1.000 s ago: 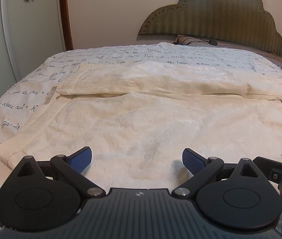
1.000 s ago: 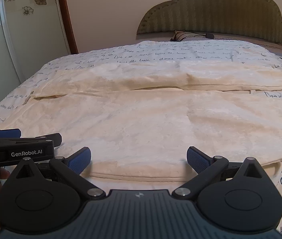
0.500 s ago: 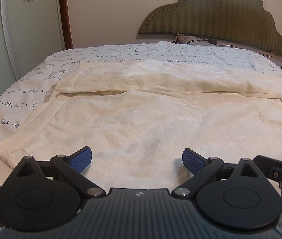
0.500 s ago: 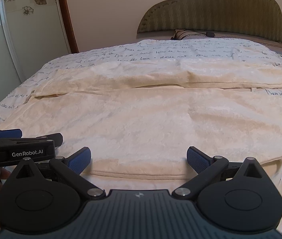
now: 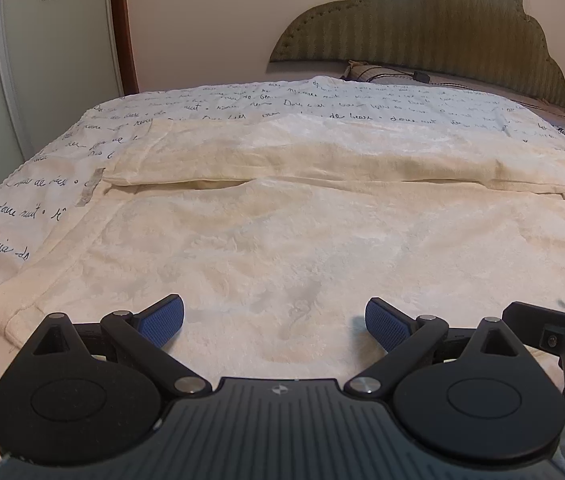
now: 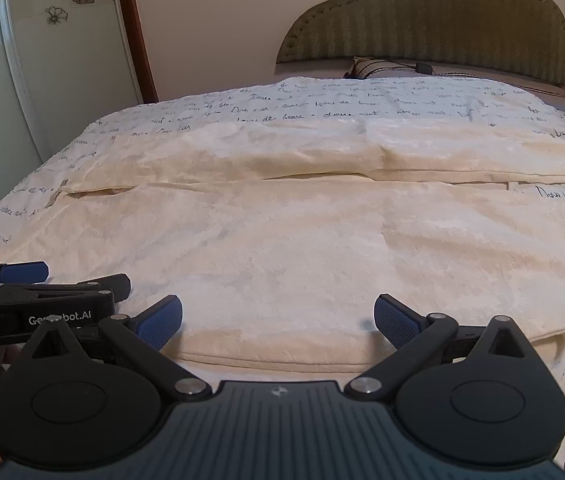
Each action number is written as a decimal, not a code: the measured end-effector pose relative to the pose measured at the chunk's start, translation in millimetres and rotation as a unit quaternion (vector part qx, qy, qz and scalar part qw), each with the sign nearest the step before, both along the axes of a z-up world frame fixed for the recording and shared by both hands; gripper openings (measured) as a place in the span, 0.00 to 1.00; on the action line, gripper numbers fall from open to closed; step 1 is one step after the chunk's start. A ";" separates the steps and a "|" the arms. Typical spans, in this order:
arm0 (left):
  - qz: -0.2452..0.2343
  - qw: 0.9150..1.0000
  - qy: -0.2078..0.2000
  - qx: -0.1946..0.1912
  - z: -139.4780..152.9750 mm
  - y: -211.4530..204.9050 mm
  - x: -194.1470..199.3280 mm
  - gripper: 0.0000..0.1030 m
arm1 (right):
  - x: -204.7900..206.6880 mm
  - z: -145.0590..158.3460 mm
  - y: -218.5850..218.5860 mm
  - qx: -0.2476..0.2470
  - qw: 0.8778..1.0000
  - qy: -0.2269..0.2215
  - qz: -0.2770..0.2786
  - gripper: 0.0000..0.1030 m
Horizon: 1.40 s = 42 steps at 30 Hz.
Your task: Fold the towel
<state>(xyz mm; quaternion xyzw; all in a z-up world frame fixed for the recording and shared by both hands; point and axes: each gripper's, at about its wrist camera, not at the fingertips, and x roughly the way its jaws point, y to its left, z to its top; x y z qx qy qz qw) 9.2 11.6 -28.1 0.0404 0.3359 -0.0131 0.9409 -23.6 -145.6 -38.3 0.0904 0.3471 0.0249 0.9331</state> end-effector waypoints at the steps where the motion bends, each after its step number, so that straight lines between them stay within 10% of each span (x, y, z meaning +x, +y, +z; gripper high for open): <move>1: 0.000 1.000 0.000 -0.001 0.8 0.8 2.2 0.96 | 1.7 0.7 0.4 -0.001 1.000 0.000 0.001 1.00; 13: 0.011 1.000 -0.001 -0.011 15.1 22.0 30.2 0.97 | 50.0 28.3 0.4 -0.024 0.998 -0.021 0.048 1.00; 20: 0.049 0.998 -0.024 -0.012 30.3 56.1 47.6 0.97 | 125.0 61.4 29.5 -0.133 0.965 -0.125 0.189 1.00; 30: 0.079 0.997 -0.019 -0.004 34.0 94.6 74.0 0.97 | 315.2 31.4 67.6 -0.109 0.955 -0.031 0.276 0.99; 35: 0.076 0.997 -0.014 0.007 27.6 99.5 85.6 0.97 | 390.4 -3.5 82.5 -0.085 0.950 0.039 0.300 0.76; 40: 0.073 0.997 -0.008 0.016 19.4 100.4 95.6 0.97 | 428.4 -29.3 83.3 -0.032 0.929 0.097 0.355 0.76; 42: 0.075 0.997 -0.005 0.011 18.2 101.9 100.2 0.97 | 425.2 -27.7 86.8 -0.038 0.920 0.086 0.381 0.53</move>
